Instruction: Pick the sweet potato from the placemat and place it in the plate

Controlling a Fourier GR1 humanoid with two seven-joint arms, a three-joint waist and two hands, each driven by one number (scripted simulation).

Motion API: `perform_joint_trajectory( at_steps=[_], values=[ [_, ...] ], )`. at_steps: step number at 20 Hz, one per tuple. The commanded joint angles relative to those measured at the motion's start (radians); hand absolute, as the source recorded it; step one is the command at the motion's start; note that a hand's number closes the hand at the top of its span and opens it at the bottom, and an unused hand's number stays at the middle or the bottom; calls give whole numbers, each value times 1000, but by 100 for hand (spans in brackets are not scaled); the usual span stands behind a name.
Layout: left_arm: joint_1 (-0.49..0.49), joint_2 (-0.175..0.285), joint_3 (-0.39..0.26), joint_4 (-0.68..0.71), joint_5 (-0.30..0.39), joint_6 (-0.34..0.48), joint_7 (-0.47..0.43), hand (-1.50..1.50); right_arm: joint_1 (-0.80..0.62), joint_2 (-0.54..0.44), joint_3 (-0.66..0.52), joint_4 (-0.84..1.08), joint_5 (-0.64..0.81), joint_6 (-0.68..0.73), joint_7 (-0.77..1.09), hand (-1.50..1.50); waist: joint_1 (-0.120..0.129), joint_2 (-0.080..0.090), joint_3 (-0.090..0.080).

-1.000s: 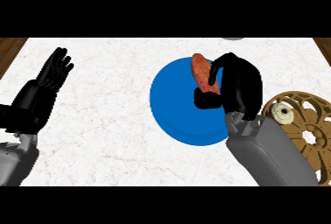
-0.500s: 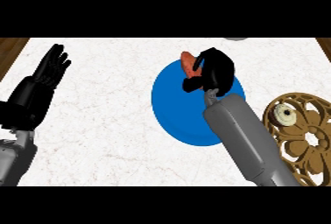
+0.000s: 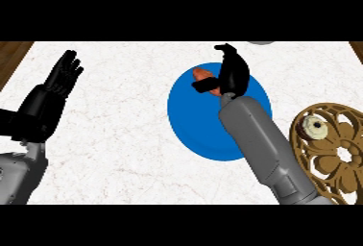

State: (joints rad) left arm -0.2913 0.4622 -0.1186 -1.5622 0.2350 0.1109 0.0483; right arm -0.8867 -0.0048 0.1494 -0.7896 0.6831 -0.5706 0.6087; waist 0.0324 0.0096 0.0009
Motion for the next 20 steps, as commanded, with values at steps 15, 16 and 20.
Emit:
perform_joint_trajectory(
  at_steps=[15,16,20],
  values=[
    [57,0,88,-33,-5,-50,24,0,264,-73,-87,-448,-212,-182,-129,-150,-45,-16,-1],
    [58,-26,80,12,-38,-37,-28,0,307,-60,-81,-500,-224,-191,-154,-150,-46,-14,-1],
    [43,-41,62,-19,-61,-14,16,0,519,-166,-109,-742,-328,-81,-201,-150,-57,-16,0]
  ],
)
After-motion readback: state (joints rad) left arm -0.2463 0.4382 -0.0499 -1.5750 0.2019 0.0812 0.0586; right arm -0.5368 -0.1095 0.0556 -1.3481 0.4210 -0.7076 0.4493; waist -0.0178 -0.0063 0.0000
